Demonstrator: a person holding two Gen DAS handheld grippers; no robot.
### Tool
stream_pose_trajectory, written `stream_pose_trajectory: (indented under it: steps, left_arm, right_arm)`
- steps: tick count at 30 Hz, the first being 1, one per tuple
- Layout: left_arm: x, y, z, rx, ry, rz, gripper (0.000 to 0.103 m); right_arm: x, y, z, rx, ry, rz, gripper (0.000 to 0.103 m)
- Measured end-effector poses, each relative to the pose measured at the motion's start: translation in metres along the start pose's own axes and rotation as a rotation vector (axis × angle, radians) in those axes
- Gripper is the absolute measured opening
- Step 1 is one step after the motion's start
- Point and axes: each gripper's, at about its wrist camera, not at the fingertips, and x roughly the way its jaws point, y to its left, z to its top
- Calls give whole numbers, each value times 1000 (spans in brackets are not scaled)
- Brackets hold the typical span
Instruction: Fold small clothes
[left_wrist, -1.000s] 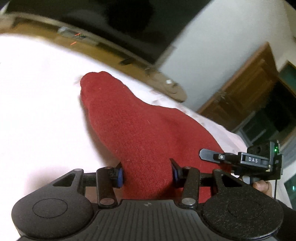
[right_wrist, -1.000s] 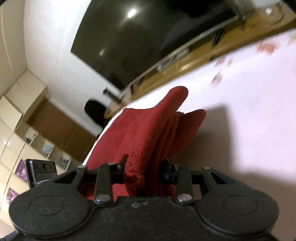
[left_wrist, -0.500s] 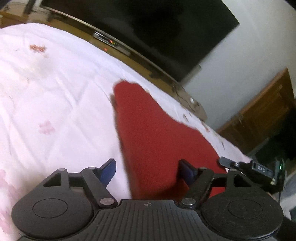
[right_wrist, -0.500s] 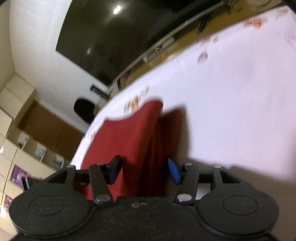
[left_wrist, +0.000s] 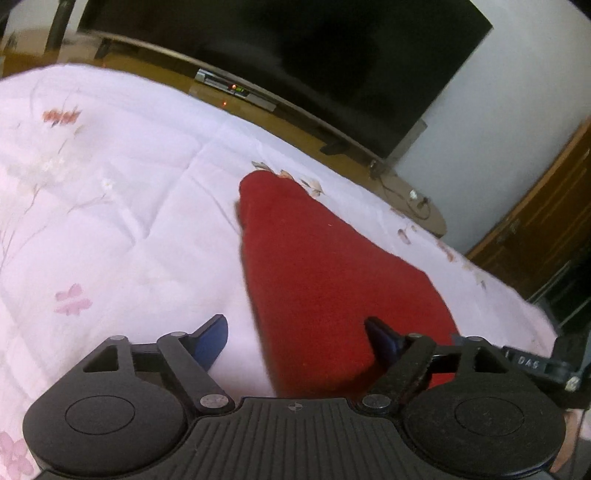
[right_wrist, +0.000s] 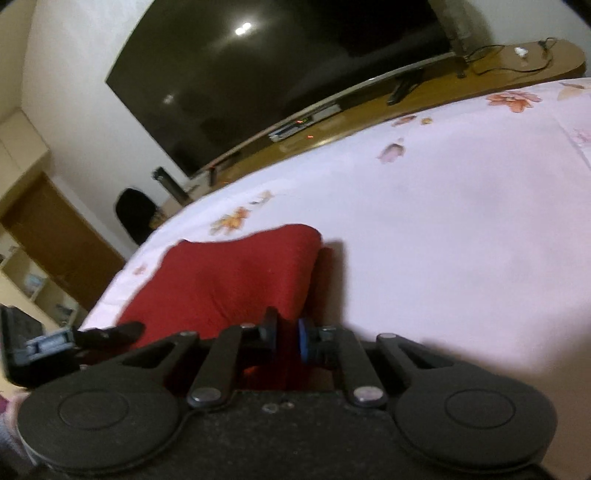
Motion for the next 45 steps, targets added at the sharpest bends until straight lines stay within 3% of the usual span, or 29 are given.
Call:
stream_pose_trajectory:
  steps: [3,5,9,14,16,18,19,22,25,27,29,31,33,38,41,45]
  left_arm:
    - [-6,1,-1,1,4,0,82]
    - [-18,-1,0,1,2,22,82]
    - [-54,-12,-13,39,-11,2,82]
    - [-73,-30,-45,114,37,-27,82]
    - [-71,-32,-57,157,70,6,82]
    - [-70,-30,-69,212,70,29,82]
    - [-73,-28,-71,206,61,26,82]
    - [-91,-25,-73,177,36,46,82]
    - [-110,-27,-84,164,15,28,82]
    - [-108,-27,-96,185,35,59,82]
    - [-110,-22,-102,167,15,60,82]
    - [-115,-23,-104,164,8,79,82]
    - [-120,-31,-104,178,5,115,82]
    - [-158,-57,-110,180,-47,191,82]
    - [-185,-83,-117,207,-98,204,82]
    - [-209,-111,-131,223,-117,217,82]
  right_arm:
    - [1,3,2,-8,13,-10,12]
    - [-1,8,9,-15,28,-20,23]
    - [-34,30,18,-83,-16,-19,27]
    - [-65,60,-8,-229,38,6,31]
    - [-64,67,-26,-296,80,-26,32]
    - [-56,70,-42,-389,119,-122,33]
    - [-49,66,-49,-427,143,-188,42]
    - [-64,54,-48,-302,116,-185,41]
    - [-92,71,-59,-356,66,-188,41]
    - [-96,78,-67,-365,80,-159,41]
    - [-84,78,-78,-375,135,-202,41]
    - [-70,66,-79,-307,169,-234,46]
    - [-77,59,-76,-212,148,-231,47]
    - [-119,78,-79,-234,43,-243,49]
    - [-149,92,-83,-232,-10,-232,56]
    - [-175,117,-95,-247,-55,-235,56]
